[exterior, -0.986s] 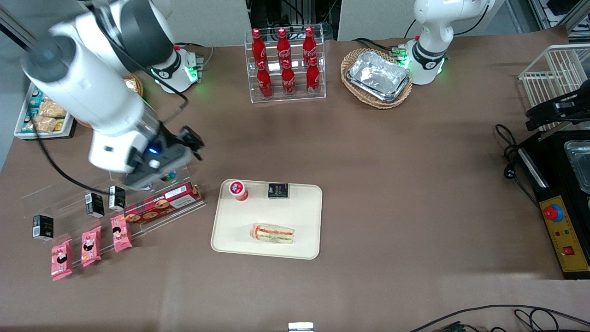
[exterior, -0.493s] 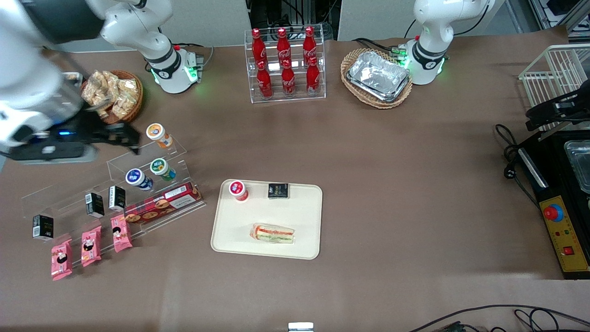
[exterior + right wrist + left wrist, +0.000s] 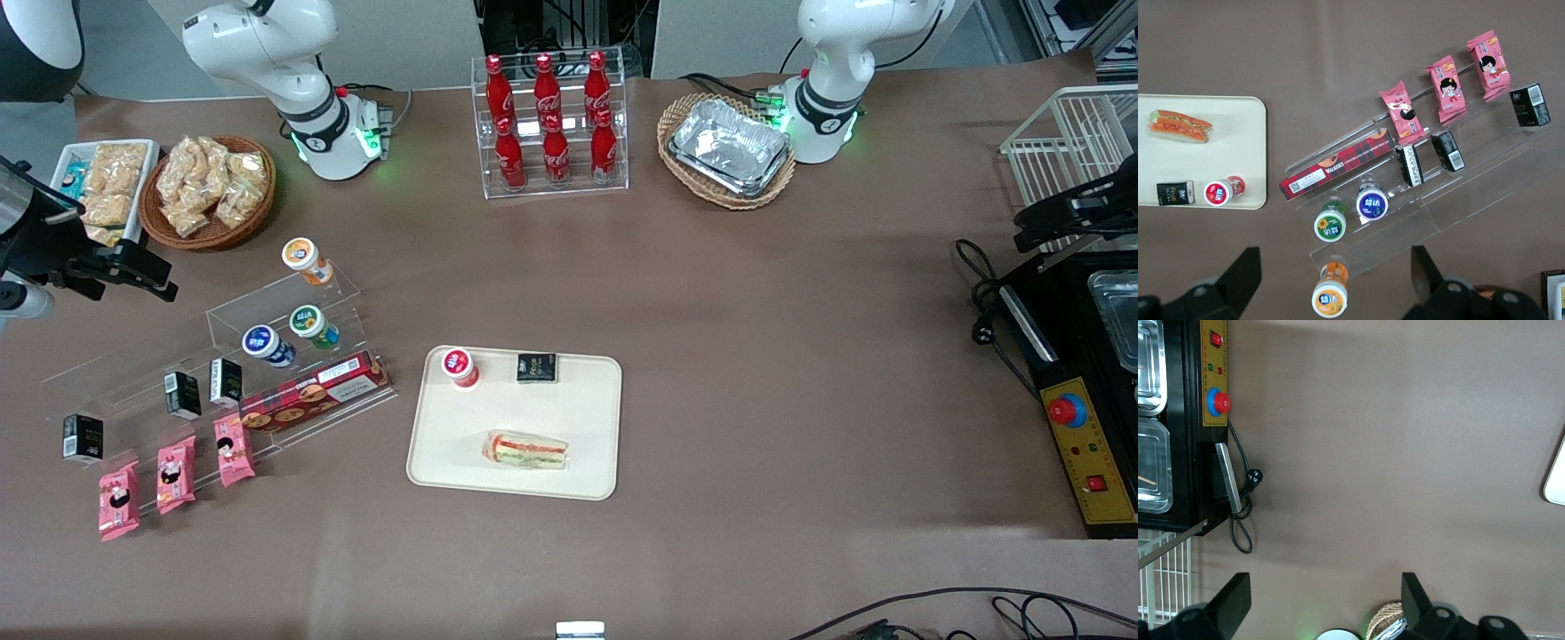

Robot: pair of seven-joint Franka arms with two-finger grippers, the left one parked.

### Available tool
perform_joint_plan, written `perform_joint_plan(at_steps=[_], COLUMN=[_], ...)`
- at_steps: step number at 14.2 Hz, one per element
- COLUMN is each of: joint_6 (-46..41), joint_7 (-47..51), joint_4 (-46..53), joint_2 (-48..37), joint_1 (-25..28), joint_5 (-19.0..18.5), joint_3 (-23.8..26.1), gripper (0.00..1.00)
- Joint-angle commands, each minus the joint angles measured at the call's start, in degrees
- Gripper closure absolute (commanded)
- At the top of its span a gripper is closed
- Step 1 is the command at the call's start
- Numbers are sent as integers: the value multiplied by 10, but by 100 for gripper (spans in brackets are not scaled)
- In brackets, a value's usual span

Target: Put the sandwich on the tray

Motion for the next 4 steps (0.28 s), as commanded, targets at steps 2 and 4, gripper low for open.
perform_joint_plan(at_steps=[2,4], joint_6=[18,16], joint_7=[6,1], joint_4=[-10,-5], joint_2=[-4,1], joint_1=[-65,-72], joint_5=[11,13], joint_3=[56,57], gripper=[0,0])
